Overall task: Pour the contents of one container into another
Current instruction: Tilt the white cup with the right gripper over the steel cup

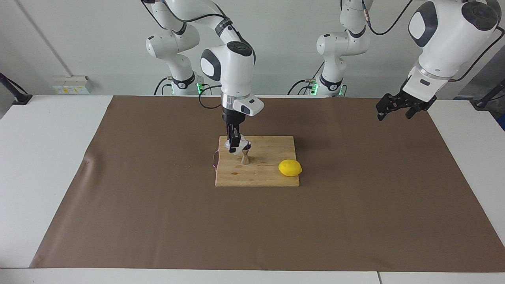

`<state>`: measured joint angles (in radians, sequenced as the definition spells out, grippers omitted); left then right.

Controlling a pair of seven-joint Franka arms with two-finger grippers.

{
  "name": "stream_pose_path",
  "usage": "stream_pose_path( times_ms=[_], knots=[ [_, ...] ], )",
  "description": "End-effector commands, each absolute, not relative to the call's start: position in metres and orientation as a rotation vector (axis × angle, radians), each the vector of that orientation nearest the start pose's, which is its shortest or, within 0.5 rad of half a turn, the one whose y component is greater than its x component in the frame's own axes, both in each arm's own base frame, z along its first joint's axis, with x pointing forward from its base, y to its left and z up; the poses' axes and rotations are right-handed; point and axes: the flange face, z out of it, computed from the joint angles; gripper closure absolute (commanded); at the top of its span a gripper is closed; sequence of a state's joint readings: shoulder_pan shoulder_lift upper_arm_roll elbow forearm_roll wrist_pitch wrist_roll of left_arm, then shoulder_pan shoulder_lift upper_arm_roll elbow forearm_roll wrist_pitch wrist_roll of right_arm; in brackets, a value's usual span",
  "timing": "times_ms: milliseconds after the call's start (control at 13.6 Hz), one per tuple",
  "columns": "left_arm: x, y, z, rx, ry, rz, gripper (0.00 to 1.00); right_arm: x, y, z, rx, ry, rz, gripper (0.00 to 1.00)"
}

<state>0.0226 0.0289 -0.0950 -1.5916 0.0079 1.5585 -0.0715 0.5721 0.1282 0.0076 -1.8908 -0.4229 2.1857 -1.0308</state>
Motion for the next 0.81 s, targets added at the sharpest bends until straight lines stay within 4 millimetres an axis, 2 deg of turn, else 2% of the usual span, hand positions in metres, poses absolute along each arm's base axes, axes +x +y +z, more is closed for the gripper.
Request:
stream_pose_path(
  times_ms=[0, 589, 736],
  knots=[
    [0.549, -0.035, 0.599, -3.114, -0.009, 0.102, 0.00, 0.507, 0.320, 0.460, 1.623, 2.155, 0.106, 1.00],
    [0.549, -0.032, 0.599, -3.114, -0.021, 0.103, 0.00, 0.496, 0.317, 0.455, 1.530, 2.154, 0.065, 1.00],
    [0.550, -0.032, 0.600, -3.114, -0.023, 0.095, 0.00, 0.492, 0.322, 0.454, 1.508, 2.164, 0.064, 1.00]
  ],
)
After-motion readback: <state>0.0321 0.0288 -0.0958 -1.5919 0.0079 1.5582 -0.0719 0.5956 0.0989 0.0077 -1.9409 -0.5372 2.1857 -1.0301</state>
